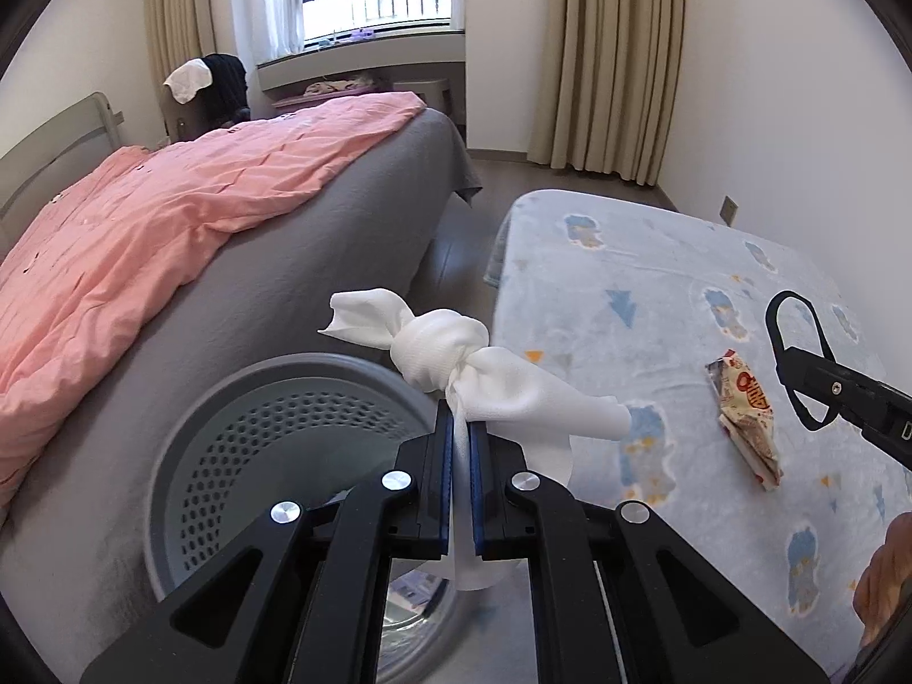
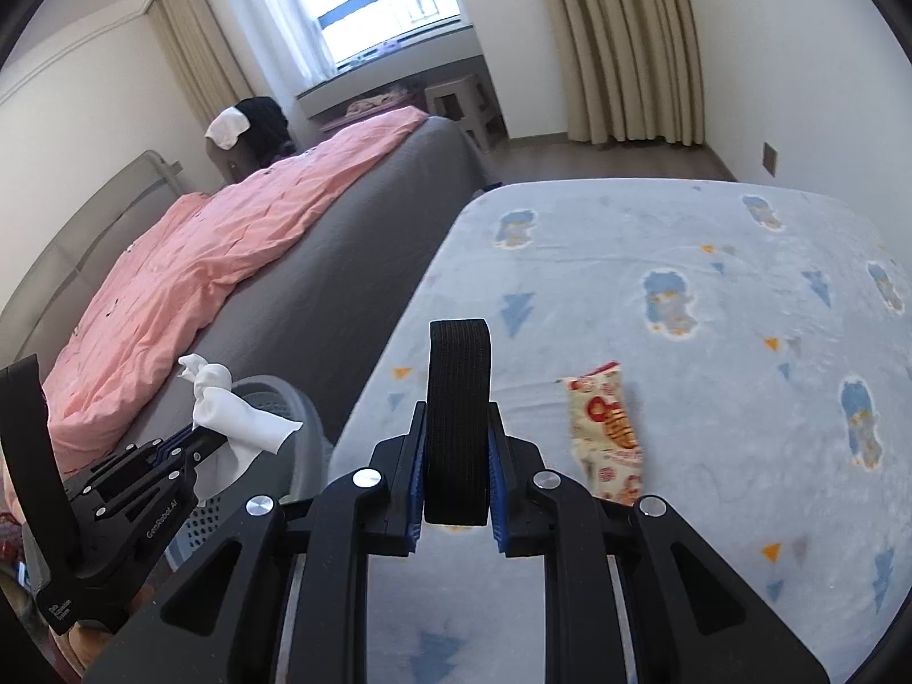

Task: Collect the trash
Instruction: 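Carry the tissue in the left gripper and strap in the right gripper into the basket, releasing both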

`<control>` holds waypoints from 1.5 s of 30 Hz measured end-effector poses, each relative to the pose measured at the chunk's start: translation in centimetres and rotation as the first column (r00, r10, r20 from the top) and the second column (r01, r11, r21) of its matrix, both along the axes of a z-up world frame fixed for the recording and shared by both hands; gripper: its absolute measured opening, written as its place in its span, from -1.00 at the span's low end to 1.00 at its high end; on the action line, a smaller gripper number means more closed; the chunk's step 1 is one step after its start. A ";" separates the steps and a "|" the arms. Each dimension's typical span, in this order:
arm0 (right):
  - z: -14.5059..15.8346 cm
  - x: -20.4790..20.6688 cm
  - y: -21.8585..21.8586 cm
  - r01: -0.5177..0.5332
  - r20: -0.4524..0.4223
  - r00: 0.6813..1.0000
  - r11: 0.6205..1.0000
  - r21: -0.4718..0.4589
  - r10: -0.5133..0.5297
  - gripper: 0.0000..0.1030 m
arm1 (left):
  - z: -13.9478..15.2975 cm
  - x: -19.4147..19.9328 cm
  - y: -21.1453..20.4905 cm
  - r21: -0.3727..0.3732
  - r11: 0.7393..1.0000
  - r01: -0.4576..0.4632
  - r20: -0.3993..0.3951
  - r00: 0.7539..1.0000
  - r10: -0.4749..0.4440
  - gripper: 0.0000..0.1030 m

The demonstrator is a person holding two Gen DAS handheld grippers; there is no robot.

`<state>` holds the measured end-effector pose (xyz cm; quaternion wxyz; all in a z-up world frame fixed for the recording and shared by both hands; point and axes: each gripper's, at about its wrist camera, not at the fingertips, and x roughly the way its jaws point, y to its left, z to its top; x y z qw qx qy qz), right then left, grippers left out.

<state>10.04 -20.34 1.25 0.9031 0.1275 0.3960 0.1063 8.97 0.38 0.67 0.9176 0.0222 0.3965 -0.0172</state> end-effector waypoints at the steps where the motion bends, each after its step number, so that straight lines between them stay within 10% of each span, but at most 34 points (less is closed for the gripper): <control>1: 0.0 0.0 1.3 -0.025 -0.002 1.000 1.000 0.008 0.026 -0.64 | 0.1 -0.4 1.0 0.004 1.000 -0.014 0.001 1.000 0.014 -0.90; 14: -2.0 0.8 16.0 -0.280 -0.070 0.957 0.960 0.009 0.280 -0.64 | -2.5 -3.4 12.0 0.036 0.981 -0.190 -0.048 0.980 0.191 -0.89; 24: -4.3 1.4 19.5 -0.328 -0.130 0.937 0.945 -0.011 0.323 -0.59 | -3.2 -3.5 14.5 0.021 0.974 -0.226 -0.060 0.972 0.227 -0.83; 31: -4.1 1.3 19.4 -0.314 -0.107 0.945 0.949 -0.024 0.309 -0.13 | -2.8 -3.9 15.0 0.023 0.968 -0.252 -0.036 0.967 0.252 0.10; 45: -4.1 1.5 18.6 -0.297 -0.109 0.949 0.955 -0.010 0.295 -0.13 | -2.8 -3.8 15.2 0.034 0.964 -0.264 -0.034 0.964 0.265 0.21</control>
